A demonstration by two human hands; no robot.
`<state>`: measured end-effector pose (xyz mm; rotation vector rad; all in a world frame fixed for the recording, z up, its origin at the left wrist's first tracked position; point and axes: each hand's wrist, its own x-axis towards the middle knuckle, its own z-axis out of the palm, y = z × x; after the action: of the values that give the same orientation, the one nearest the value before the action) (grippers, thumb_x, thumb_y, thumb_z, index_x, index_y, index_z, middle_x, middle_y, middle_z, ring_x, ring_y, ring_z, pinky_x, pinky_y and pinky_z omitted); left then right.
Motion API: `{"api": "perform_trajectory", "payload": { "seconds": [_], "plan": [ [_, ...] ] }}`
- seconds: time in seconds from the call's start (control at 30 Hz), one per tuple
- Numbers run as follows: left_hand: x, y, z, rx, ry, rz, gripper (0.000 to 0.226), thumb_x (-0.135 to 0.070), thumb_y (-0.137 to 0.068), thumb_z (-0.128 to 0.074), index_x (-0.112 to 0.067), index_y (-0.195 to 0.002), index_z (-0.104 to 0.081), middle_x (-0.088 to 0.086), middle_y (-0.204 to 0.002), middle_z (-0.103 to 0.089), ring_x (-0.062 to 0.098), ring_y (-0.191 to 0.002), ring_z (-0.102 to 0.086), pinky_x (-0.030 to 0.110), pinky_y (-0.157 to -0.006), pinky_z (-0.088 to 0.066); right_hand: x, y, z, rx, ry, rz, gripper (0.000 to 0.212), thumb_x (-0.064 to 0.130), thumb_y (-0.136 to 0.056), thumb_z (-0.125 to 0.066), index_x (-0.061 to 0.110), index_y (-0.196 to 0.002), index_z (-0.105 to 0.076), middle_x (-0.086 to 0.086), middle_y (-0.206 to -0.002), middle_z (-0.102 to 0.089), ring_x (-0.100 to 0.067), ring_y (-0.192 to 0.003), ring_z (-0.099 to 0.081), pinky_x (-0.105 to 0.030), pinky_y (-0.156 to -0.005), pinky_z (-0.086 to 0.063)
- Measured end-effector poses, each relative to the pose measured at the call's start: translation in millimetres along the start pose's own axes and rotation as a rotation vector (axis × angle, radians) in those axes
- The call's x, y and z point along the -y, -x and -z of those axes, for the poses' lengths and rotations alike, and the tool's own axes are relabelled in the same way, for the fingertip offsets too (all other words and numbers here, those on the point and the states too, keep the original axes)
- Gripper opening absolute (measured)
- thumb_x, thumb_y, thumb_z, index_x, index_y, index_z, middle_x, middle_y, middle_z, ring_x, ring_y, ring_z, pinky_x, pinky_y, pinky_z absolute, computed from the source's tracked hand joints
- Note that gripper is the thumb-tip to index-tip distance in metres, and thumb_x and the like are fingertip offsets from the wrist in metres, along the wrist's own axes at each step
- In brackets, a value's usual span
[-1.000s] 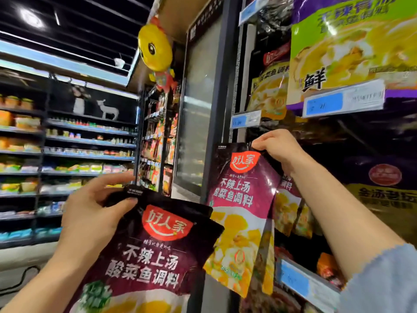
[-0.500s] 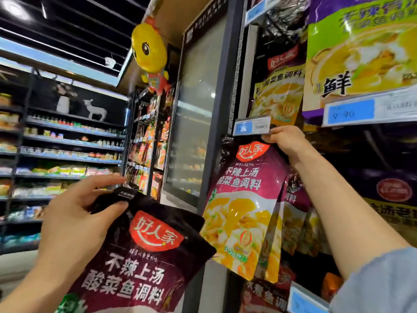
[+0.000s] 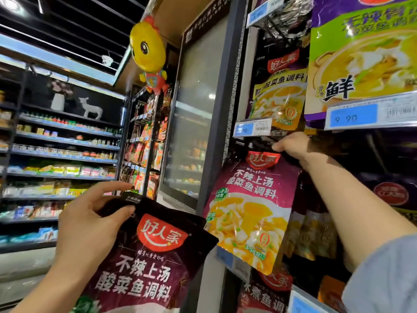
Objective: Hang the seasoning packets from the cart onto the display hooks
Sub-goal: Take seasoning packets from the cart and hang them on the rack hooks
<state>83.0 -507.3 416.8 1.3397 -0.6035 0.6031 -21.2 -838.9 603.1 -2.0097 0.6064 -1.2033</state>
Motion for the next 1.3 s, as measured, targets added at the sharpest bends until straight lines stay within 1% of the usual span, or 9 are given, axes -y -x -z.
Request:
{"api": "perform_trajectory", "payload": {
  "seconds": [0.17, 0.33, 0.43, 0.5, 0.6, 0.9, 1.07, 1.17, 1.3],
  "plan": [
    [-5, 6, -7, 0.036, -0.001, -0.026, 0.047, 0.0, -0.073, -0.077, -0.045, -0.081, -0.066, -0.014, -0.085, -0.067, 0.0, -0.082, -0.061, 0.02, -0.067, -0.045, -13, 1, -3, -0.106, 0.371, 0.198, 0.008, 0.023, -0.083, -0.07, 0.017, -0.08, -0.066, -0.011, -0.101, -0.067, -0.027, -0.09, -0.06, -0.032, -0.08, -0.046],
    [-2, 6, -6, 0.017, 0.006, -0.025, 0.05, -0.001, -0.073, -0.077, -0.049, -0.081, -0.067, -0.014, -0.09, -0.068, -0.003, -0.083, -0.062, 0.018, -0.064, -0.048, -42, 50, -25, -0.423, 1.078, 0.778, 0.04, 0.022, -0.079, -0.066, 0.009, -0.116, -0.056, -0.015, -0.12, -0.054, -0.035, -0.114, -0.045, -0.054, -0.102, -0.028],
    [-4, 7, -7, 0.019, 0.011, -0.037, 0.047, 0.001, -0.073, -0.077, -0.044, -0.082, -0.066, -0.013, -0.091, -0.068, -0.004, -0.082, -0.063, 0.016, -0.065, -0.047, -62, 94, -49, -0.116, 1.122, 1.082, 0.043, 0.049, -0.085, -0.051, 0.02, -0.115, -0.059, -0.008, -0.121, -0.056, -0.031, -0.116, -0.05, -0.06, -0.106, -0.021],
    [-4, 8, -7, 0.014, 0.014, -0.04, 0.046, 0.001, -0.073, -0.077, -0.043, -0.083, -0.066, -0.011, -0.09, -0.068, 0.003, -0.082, -0.064, 0.021, -0.067, -0.048, -62, 104, -67, 0.213, 1.145, 0.934, 0.067, 0.075, -0.083, -0.023, 0.037, -0.135, -0.044, -0.003, -0.148, -0.036, -0.026, -0.139, -0.028, -0.064, -0.11, -0.003],
    [-6, 9, -4, 0.012, 0.013, -0.037, 0.047, -0.001, -0.074, -0.077, -0.045, -0.083, -0.067, -0.008, -0.092, -0.07, 0.013, -0.086, -0.066, 0.031, -0.073, -0.05, -66, 88, -72, 0.366, 1.173, 0.675, 0.08, 0.083, -0.074, -0.009, 0.047, -0.145, -0.016, 0.006, -0.159, -0.004, -0.017, -0.146, 0.004, -0.064, -0.108, 0.013],
    [-19, 8, 8, 0.023, 0.007, -0.025, 0.052, 0.001, -0.074, -0.076, -0.05, -0.082, -0.068, -0.01, -0.087, -0.071, 0.012, -0.083, -0.068, 0.045, -0.081, -0.056, -117, 56, -51, 0.486, 1.635, 0.488, 0.079, 0.08, -0.082, -0.02, 0.042, -0.149, -0.003, 0.003, -0.159, -0.01, -0.028, -0.146, -0.005, -0.064, -0.104, 0.019],
    [-21, 7, 13, 0.056, 0.029, -0.051, 0.05, 0.002, -0.076, -0.074, -0.047, -0.084, -0.072, -0.017, -0.084, -0.072, 0.007, -0.084, -0.068, 0.03, -0.077, -0.055, -82, 72, -52, 0.555, 1.384, 0.523, 0.074, 0.065, -0.087, -0.041, 0.037, -0.149, -0.011, 0.0, -0.158, -0.014, -0.021, -0.142, -0.023, -0.054, -0.114, -0.007],
    [-29, 7, 13, 0.063, 0.064, -0.053, 0.044, 0.006, -0.077, -0.072, -0.037, -0.083, -0.071, -0.022, -0.075, -0.069, 0.0, -0.073, -0.066, 0.015, -0.062, -0.051, -34, 110, -55, 0.646, 0.764, 0.594, 0.063, 0.069, -0.083, -0.039, 0.041, -0.14, -0.035, 0.007, -0.141, -0.045, -0.011, -0.129, -0.043, -0.027, -0.104, -0.036],
    [-40, 4, 15, 0.076, 0.149, -0.039, 0.04, 0.009, -0.079, -0.068, -0.031, -0.084, -0.071, -0.011, -0.077, -0.072, 0.015, -0.079, -0.069, 0.031, -0.069, -0.056, 15, 170, -55, 0.902, 0.172, 0.527, 0.05, 0.059, -0.073, -0.058, 0.047, -0.121, -0.051, 0.019, -0.12, -0.059, 0.004, -0.114, -0.053, -0.015, -0.095, -0.042]
  ]
}}
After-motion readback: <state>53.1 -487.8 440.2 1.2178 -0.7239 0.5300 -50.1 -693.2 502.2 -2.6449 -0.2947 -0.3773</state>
